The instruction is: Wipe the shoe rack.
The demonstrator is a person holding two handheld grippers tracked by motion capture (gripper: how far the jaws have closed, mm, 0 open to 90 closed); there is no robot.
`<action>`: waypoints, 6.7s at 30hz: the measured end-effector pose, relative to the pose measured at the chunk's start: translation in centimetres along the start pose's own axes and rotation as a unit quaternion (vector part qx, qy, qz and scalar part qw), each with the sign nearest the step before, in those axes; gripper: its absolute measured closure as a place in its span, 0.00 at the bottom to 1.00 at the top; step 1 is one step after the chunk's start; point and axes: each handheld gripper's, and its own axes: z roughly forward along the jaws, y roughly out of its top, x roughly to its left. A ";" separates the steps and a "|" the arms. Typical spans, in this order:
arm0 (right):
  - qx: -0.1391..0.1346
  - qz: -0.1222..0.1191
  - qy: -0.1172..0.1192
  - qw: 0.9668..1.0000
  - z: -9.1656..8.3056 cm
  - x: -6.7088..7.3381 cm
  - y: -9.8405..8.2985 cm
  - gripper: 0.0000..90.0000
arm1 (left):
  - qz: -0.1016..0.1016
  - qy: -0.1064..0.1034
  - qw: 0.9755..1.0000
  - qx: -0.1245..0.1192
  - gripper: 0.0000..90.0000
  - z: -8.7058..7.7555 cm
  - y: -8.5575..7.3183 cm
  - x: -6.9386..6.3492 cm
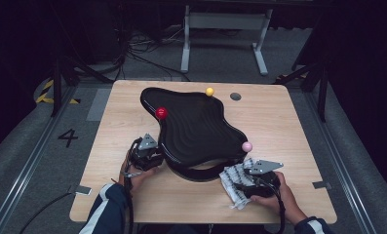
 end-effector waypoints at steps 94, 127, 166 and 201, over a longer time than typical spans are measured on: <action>-0.240 -0.078 -0.152 0.956 -6.5 0.8 3.2 0.89 | 0.027 -0.060 0.998 -0.020 0.83 1.2 -0.4 -2.2; -0.219 -0.064 -0.136 0.964 -4.8 -1.6 4.7 0.88 | 0.022 -0.080 0.996 -0.028 0.83 1.8 -0.4 -2.2; -0.230 -0.178 -0.097 0.952 -7.3 5.8 7.6 0.87 | 0.020 -0.085 0.996 -0.018 0.83 2.2 -0.5 -2.2; -0.186 -0.047 -0.133 0.972 -4.2 -3.5 5.0 0.87 | 0.028 -0.087 0.996 -0.017 0.83 2.3 -0.6 -2.1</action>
